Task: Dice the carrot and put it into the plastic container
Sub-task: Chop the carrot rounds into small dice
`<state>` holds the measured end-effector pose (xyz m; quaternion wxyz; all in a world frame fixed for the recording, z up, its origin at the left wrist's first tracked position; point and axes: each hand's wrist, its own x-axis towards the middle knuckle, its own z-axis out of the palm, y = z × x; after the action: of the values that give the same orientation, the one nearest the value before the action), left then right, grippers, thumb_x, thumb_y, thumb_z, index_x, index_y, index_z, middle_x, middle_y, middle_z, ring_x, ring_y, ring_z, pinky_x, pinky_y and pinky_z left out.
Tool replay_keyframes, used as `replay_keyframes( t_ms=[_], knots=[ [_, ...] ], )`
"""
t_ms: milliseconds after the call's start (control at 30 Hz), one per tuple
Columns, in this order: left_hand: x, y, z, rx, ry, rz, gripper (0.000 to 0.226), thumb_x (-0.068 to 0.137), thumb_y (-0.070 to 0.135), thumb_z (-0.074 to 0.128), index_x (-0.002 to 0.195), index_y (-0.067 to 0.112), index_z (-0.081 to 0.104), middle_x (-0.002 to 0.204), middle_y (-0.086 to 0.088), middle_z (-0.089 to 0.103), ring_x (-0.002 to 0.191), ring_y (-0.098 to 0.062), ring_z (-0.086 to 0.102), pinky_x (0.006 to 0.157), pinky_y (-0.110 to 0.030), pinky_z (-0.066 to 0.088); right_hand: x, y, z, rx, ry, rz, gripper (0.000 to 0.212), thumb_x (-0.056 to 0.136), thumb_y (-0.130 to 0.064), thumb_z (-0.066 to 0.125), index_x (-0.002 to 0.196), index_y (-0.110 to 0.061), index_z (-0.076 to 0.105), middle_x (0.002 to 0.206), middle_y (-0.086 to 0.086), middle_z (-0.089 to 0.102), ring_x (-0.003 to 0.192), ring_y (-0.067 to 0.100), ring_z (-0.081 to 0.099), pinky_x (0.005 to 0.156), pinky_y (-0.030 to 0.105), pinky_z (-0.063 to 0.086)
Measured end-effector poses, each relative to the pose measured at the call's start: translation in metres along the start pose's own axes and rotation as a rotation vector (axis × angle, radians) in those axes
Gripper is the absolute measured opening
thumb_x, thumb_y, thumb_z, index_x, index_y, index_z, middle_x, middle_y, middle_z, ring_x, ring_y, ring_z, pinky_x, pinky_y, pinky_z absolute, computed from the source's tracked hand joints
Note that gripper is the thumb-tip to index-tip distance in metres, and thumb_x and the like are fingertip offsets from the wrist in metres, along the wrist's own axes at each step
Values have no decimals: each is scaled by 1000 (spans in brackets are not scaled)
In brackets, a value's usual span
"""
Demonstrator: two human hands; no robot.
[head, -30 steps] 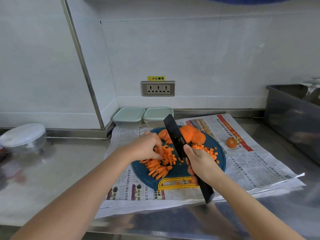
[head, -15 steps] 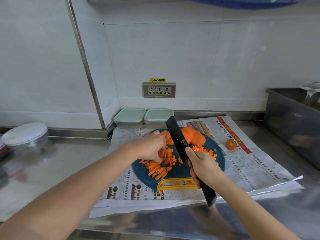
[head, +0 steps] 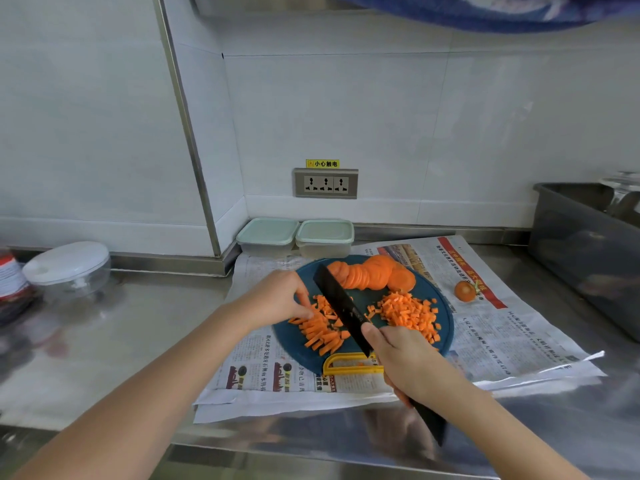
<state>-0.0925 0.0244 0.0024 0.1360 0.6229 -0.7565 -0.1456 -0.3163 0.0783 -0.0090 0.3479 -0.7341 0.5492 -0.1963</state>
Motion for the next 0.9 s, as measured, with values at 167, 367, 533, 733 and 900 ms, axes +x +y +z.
replay_keyframes(
  t_ms=[167,367,533,733,900],
  knots=[
    [-20,3,31,-72,202,-100,19,84,30,70,99,18,70,100,3,61,92,-12,59,73,-20,44,-5,1,15,-235,12,-86,45,101,-46,22,70,-20,42,66,-2,45,62,16,43,56,23,34],
    [-40,16,69,-8,227,-162,65,96,47,46,144,6,32,146,-8,36,136,-22,32,111,-30,26,5,0,26,-338,22,-112,43,103,-41,22,69,-21,37,66,-2,43,70,23,47,61,29,37],
    [-43,18,88,92,210,-208,71,99,49,32,149,2,14,153,-12,22,142,-26,16,119,-34,13,12,0,38,-406,86,-80,45,101,-49,27,66,-22,35,66,-4,42,67,20,48,49,24,31],
    [-40,18,91,188,294,-148,55,101,40,31,143,4,29,138,-8,36,131,-21,27,111,-27,21,5,-12,48,-601,133,-105,40,103,-44,23,78,-19,40,81,2,54,88,25,63,58,29,39],
    [-37,18,91,213,304,-128,50,102,36,29,143,8,31,138,-7,35,132,-20,26,110,-25,20,19,-15,46,-648,83,-150,44,104,-40,22,64,-21,24,65,-3,30,71,22,48,46,22,28]
  ],
)
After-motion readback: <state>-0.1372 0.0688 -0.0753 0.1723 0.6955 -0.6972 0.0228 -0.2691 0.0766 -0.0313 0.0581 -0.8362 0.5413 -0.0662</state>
